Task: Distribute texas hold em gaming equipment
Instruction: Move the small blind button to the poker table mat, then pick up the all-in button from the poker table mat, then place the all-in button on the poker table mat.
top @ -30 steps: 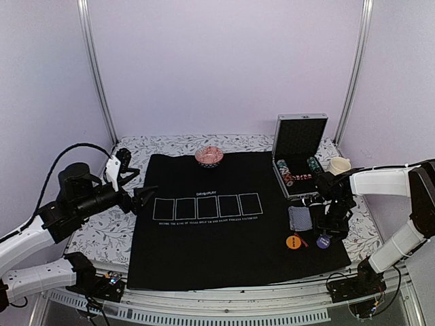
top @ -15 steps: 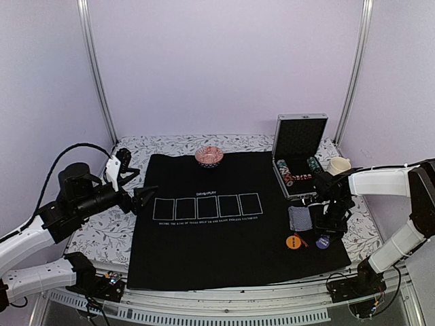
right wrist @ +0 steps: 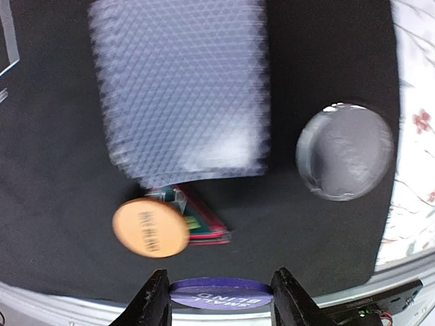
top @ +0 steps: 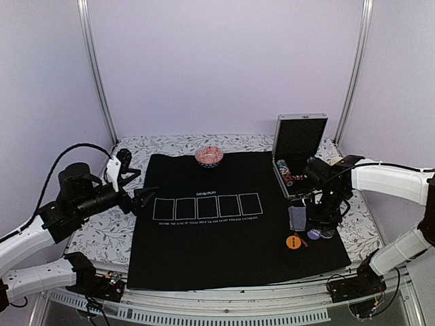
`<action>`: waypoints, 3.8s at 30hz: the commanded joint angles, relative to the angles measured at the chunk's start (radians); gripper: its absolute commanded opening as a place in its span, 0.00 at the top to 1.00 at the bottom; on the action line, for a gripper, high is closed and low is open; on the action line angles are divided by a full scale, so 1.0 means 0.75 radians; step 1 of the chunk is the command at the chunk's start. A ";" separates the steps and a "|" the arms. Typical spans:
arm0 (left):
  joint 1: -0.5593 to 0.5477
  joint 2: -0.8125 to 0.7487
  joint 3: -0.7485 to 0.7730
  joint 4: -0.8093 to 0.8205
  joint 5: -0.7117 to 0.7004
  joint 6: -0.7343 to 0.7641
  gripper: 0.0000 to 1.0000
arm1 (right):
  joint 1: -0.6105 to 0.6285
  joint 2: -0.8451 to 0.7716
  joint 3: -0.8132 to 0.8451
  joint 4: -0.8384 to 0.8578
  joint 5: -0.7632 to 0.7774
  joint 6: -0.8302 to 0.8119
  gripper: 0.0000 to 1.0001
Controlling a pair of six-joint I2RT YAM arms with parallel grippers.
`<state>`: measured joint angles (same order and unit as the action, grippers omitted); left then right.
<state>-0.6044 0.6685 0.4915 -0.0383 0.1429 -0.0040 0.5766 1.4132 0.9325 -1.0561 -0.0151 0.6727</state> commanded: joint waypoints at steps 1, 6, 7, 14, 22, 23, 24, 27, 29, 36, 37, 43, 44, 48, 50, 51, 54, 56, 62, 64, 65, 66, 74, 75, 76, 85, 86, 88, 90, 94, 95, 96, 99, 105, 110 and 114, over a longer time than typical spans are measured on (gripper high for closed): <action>-0.014 0.011 0.024 0.025 0.049 -0.005 0.06 | 0.154 0.099 0.109 0.045 -0.062 0.009 0.64; -0.014 0.009 0.020 0.025 0.029 -0.001 0.06 | 0.200 0.266 0.174 0.024 -0.043 -0.009 0.64; -0.014 0.008 0.020 0.025 0.029 -0.002 0.06 | 0.203 0.289 0.179 0.022 -0.045 -0.019 0.64; -0.014 0.012 0.020 0.025 0.037 -0.001 0.06 | 0.207 0.332 0.177 0.020 -0.003 -0.013 0.60; -0.015 0.009 0.019 0.023 0.033 0.001 0.06 | 0.206 0.422 0.197 0.061 -0.008 -0.057 0.56; -0.014 0.009 0.020 0.024 0.034 0.000 0.06 | 0.205 0.430 0.204 0.060 -0.004 -0.060 0.56; -0.014 0.009 0.020 0.023 0.035 -0.001 0.06 | 0.206 0.437 0.212 0.057 0.002 -0.062 0.54; -0.015 0.010 0.018 0.023 0.035 0.001 0.06 | 0.206 0.441 0.227 0.043 0.018 -0.058 0.44; -0.016 0.011 0.018 0.023 0.033 0.000 0.06 | 0.207 0.441 0.231 0.030 0.027 -0.055 0.34; -0.016 0.010 0.018 0.023 0.032 0.001 0.06 | 0.206 0.393 0.258 -0.016 0.023 -0.043 0.19; -0.015 0.010 0.019 0.024 0.032 0.000 0.06 | 0.206 0.375 0.265 -0.023 0.021 -0.046 0.19; -0.016 0.007 0.020 0.023 0.039 0.001 0.06 | 0.165 0.191 0.269 -0.033 0.017 -0.041 0.16; -0.016 0.007 0.020 0.023 0.041 0.001 0.06 | 0.138 0.162 0.243 -0.019 0.003 -0.046 0.16; -0.015 0.002 0.020 0.022 0.040 0.001 0.06 | -0.026 0.049 0.128 -0.010 0.018 -0.060 0.11; -0.015 -0.001 0.020 0.021 0.039 0.001 0.06 | -0.161 0.002 0.070 0.003 0.027 -0.083 0.07; -0.016 -0.003 0.020 0.020 0.040 0.001 0.06 | -0.219 -0.015 0.043 0.016 0.033 -0.094 0.06; -0.015 -0.011 0.020 0.018 0.038 0.001 0.06 | -0.342 -0.024 -0.029 0.074 0.037 -0.150 0.00; -0.015 -0.015 0.018 0.017 0.035 0.003 0.06 | -0.373 -0.001 -0.058 0.113 0.025 -0.181 0.01; -0.015 -0.021 0.015 0.016 0.036 0.001 0.06 | -0.416 0.077 -0.129 0.222 -0.001 -0.225 0.01; -0.016 -0.019 0.015 0.017 0.037 0.000 0.06 | -0.423 0.101 -0.139 0.242 0.004 -0.231 0.01; -0.015 -0.018 0.016 0.017 0.037 0.000 0.06 | -0.427 0.108 -0.144 0.252 0.001 -0.233 0.01; -0.016 -0.018 0.016 0.016 0.037 0.001 0.06 | -0.429 0.118 -0.149 0.262 -0.003 -0.237 0.01; -0.015 -0.009 0.015 0.016 0.032 0.004 0.06 | -0.437 0.196 -0.173 0.293 0.023 -0.246 0.08; -0.016 -0.010 0.015 0.016 0.032 0.004 0.06 | -0.439 0.202 -0.173 0.294 0.026 -0.245 0.10; -0.014 -0.010 0.016 0.016 0.033 0.005 0.06 | -0.439 0.208 -0.174 0.296 0.028 -0.244 0.11; -0.015 -0.010 0.015 0.014 0.029 0.005 0.06 | -0.438 0.228 -0.165 0.270 0.053 -0.227 0.36; -0.015 -0.010 0.015 0.015 0.028 0.005 0.06 | -0.438 0.219 -0.159 0.262 0.056 -0.225 0.38; -0.016 -0.008 0.015 0.015 0.028 0.005 0.06 | -0.437 0.198 -0.140 0.233 0.066 -0.223 0.43; -0.015 -0.008 0.016 0.015 0.028 0.006 0.06 | -0.439 0.169 -0.119 0.198 0.081 -0.222 0.45; -0.015 -0.008 0.018 0.014 0.024 0.005 0.06 | -0.438 0.090 -0.052 0.105 0.123 -0.210 0.49; -0.015 -0.008 0.018 0.015 0.024 0.005 0.06 | -0.437 0.070 -0.027 0.083 0.132 -0.205 0.50; -0.014 -0.008 0.018 0.014 0.024 0.004 0.06 | -0.434 0.054 -0.003 0.060 0.139 -0.201 0.51; -0.014 -0.008 0.020 0.016 0.024 0.005 0.06 | -0.381 0.005 0.096 0.018 0.151 -0.180 0.54; -0.016 -0.012 0.020 0.016 0.020 0.003 0.06 | -0.027 0.080 0.449 0.040 0.161 -0.152 0.57; -0.016 -0.022 0.019 0.015 0.017 0.003 0.06 | 0.269 0.390 0.807 0.040 0.129 -0.225 0.57; -0.014 -0.034 0.016 0.012 -0.003 0.005 0.06 | 0.483 0.718 1.087 0.004 0.027 -0.362 0.57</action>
<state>-0.6060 0.6586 0.4915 -0.0383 0.1608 -0.0036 0.8135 1.7599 1.6077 -1.0157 0.0753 0.4980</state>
